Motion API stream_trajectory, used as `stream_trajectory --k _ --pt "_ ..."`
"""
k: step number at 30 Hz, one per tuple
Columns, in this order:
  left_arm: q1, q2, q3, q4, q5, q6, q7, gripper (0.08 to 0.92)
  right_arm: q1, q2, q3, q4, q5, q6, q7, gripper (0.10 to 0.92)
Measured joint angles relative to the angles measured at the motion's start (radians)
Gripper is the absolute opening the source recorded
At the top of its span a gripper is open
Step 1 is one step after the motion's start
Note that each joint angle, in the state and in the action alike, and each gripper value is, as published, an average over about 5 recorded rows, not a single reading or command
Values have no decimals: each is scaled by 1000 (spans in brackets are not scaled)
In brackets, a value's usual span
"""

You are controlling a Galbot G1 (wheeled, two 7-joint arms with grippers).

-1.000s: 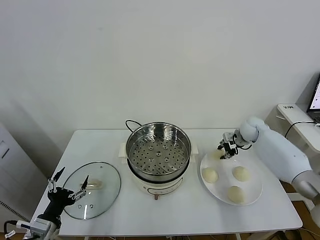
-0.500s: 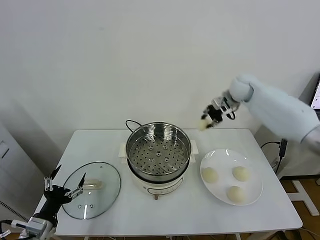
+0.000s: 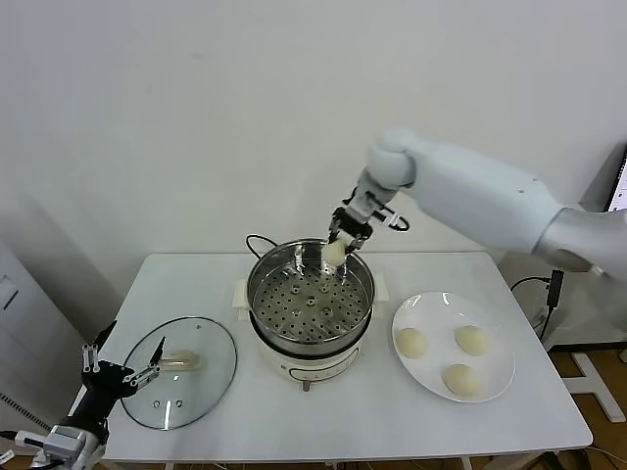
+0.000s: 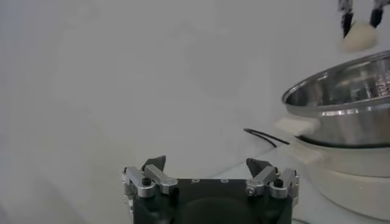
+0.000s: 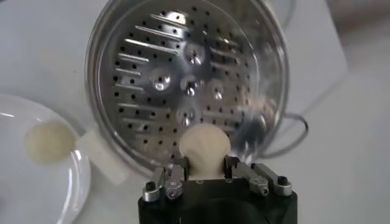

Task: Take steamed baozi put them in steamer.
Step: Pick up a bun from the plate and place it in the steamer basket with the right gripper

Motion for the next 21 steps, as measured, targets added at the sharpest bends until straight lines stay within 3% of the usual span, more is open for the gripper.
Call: stream_trajectory --k 11,14,21 --pt "6 3 -14 2 -15 -2 1 823 -123 111 99 -120 -192 150 1 394" --pt "5 3 -15 2 -16 -2 1 823 -151 133 131 -152 -238 186 7 437" --pt "-2 0 -11 6 -14 -1 1 823 -205 162 200 -193 -331 246 22 623"
